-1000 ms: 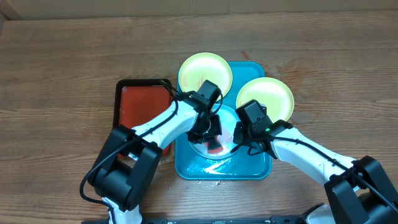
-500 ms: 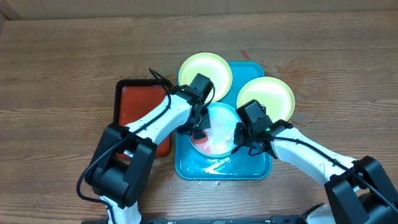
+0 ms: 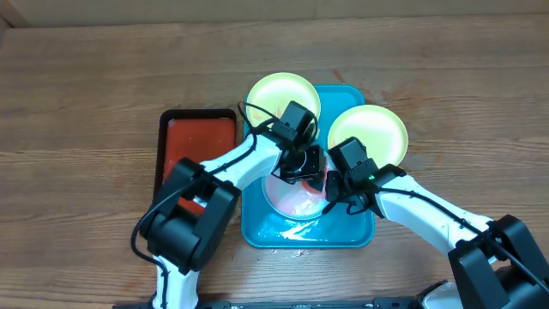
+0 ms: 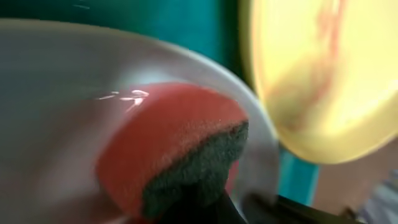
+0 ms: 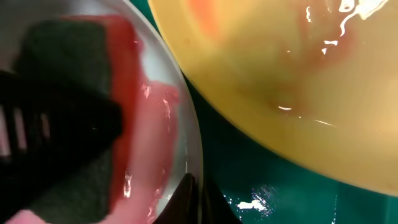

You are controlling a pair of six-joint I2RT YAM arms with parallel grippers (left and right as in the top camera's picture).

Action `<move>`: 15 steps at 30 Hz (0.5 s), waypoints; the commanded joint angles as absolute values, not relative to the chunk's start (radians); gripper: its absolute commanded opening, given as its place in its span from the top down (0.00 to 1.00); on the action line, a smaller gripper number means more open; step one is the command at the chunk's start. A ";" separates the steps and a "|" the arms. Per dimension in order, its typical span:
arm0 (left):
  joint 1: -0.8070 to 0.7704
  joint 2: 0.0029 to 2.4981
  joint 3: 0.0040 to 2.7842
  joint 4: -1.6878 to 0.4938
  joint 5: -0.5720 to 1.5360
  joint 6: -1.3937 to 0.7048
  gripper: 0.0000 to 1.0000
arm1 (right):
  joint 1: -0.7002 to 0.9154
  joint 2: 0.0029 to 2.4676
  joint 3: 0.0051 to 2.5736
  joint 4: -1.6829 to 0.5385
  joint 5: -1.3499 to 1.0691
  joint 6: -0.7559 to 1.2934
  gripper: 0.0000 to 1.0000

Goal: Clean dirty plates on tray and stack at the side
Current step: 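Scrub the white plate with the sponge while right gripper holds its rim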

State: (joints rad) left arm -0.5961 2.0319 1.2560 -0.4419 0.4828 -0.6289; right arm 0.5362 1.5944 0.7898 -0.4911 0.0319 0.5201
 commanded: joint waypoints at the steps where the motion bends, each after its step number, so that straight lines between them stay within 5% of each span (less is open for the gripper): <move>1: -0.628 2.106 1.251 -0.433 0.682 -0.605 0.96 | 0.544 1.588 0.790 -0.487 -0.002 0.481 0.96; 7: -0.628 2.095 1.254 -0.510 0.712 -0.590 0.96 | 0.544 1.588 0.790 -0.488 -0.002 0.481 0.96; 15: -0.556 2.026 1.255 -0.804 0.288 -0.750 0.96 | 0.544 1.588 0.790 -0.488 -0.002 0.481 0.96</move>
State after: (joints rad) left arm -0.5877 2.0460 1.2896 -0.7322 0.5762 -0.6865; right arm 0.5514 1.5944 0.7898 -0.4934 -0.0364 0.4957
